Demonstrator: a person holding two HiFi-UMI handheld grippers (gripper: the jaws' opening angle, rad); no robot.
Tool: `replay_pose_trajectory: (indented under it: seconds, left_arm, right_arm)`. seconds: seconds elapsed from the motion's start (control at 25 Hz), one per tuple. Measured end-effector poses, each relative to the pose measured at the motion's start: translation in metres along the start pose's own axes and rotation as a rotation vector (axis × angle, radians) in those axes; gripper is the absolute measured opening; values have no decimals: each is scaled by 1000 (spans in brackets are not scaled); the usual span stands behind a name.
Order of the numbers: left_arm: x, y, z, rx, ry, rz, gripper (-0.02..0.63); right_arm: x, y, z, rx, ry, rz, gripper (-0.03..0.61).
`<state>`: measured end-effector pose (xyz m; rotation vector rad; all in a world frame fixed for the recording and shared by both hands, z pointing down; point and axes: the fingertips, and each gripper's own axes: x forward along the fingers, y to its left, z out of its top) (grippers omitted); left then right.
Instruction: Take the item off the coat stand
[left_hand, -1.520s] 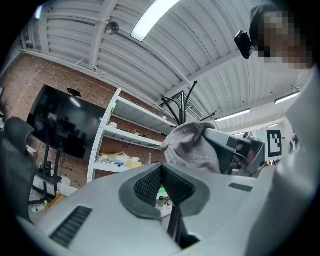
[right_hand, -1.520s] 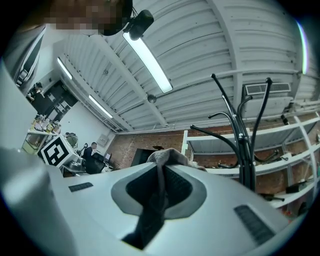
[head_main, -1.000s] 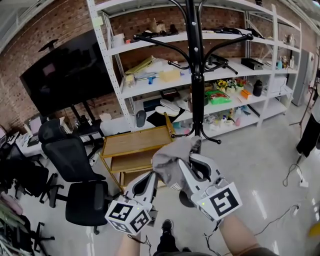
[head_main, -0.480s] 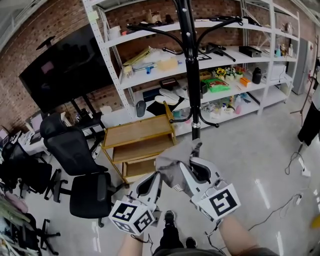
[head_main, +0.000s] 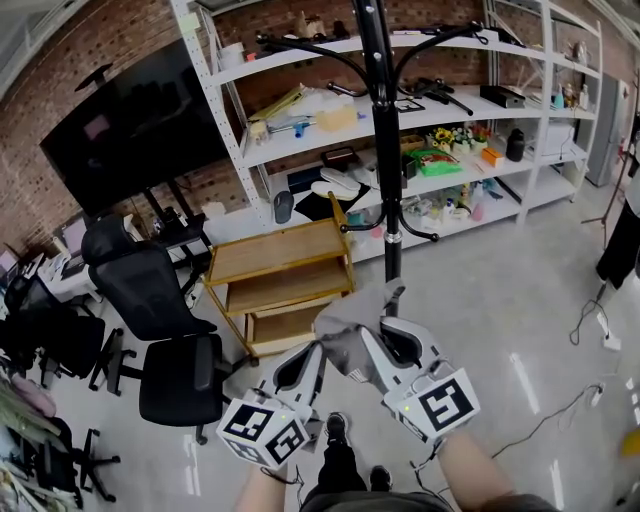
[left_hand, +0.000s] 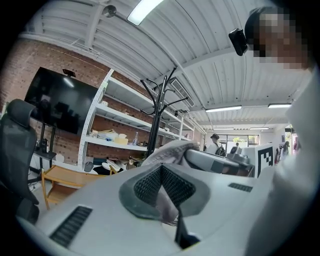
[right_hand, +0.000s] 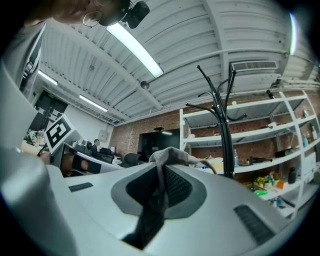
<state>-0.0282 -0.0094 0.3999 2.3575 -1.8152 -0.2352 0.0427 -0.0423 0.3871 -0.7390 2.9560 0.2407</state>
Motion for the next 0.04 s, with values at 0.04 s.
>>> replay_pose_trajectory:
  seconds: [0.04]
  left_arm:
    - [-2, 0, -1, -3, 0, 3, 6]
  right_arm:
    - [-1, 2, -1, 1, 3, 1, 35]
